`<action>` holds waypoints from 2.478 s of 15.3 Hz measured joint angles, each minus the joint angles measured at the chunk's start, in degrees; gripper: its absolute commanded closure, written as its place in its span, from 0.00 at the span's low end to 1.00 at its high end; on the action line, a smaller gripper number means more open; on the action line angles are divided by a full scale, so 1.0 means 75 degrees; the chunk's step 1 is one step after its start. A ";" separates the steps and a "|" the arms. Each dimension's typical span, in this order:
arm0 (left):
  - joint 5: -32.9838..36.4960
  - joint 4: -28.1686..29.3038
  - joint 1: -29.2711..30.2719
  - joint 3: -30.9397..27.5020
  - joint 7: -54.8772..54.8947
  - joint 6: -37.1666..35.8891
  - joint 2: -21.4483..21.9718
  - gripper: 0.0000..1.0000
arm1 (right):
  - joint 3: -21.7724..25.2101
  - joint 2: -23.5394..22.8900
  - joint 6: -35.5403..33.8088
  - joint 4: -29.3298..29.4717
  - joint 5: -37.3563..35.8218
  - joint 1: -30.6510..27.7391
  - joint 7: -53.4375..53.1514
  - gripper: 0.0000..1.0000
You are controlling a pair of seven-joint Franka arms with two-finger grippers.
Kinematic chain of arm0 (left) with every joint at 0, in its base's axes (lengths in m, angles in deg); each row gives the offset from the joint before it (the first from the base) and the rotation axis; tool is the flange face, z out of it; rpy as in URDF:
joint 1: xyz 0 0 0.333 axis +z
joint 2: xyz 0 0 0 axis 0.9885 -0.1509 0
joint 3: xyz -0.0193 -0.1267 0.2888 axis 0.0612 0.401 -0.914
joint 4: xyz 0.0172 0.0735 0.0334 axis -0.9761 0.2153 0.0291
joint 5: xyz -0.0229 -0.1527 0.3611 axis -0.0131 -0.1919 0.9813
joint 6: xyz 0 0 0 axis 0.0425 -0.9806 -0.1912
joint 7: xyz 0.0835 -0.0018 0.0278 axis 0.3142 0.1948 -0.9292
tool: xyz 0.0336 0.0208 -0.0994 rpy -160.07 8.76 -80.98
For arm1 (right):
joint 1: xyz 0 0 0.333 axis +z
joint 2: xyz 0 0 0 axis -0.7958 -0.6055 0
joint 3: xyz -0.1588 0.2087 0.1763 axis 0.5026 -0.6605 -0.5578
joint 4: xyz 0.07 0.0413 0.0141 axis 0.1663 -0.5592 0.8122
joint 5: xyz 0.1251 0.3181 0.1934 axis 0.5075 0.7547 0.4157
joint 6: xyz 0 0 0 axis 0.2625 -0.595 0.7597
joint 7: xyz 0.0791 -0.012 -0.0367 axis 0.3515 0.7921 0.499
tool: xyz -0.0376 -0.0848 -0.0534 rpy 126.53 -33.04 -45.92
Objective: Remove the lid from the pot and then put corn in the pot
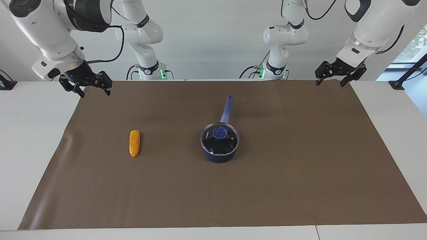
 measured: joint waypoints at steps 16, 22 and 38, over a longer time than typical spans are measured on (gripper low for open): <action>-0.0009 0.0038 -0.0266 0.0020 -0.0166 0.0426 -0.0020 0.00 | -0.0024 -0.0088 0.1363 -0.0789 0.0017 0.0244 -0.0133 0.00; -0.0237 -0.0285 -0.1519 0.0095 -0.2144 0.0976 -0.0648 0.00 | -0.0051 -0.0774 0.4540 -0.2951 0.0018 0.0852 -0.0703 0.00; -0.0285 -0.3333 -0.4210 0.0090 -0.5980 0.2127 -0.4850 0.00 | -0.0038 -0.1756 0.5987 -0.3828 0.0150 0.0805 -0.0696 1.00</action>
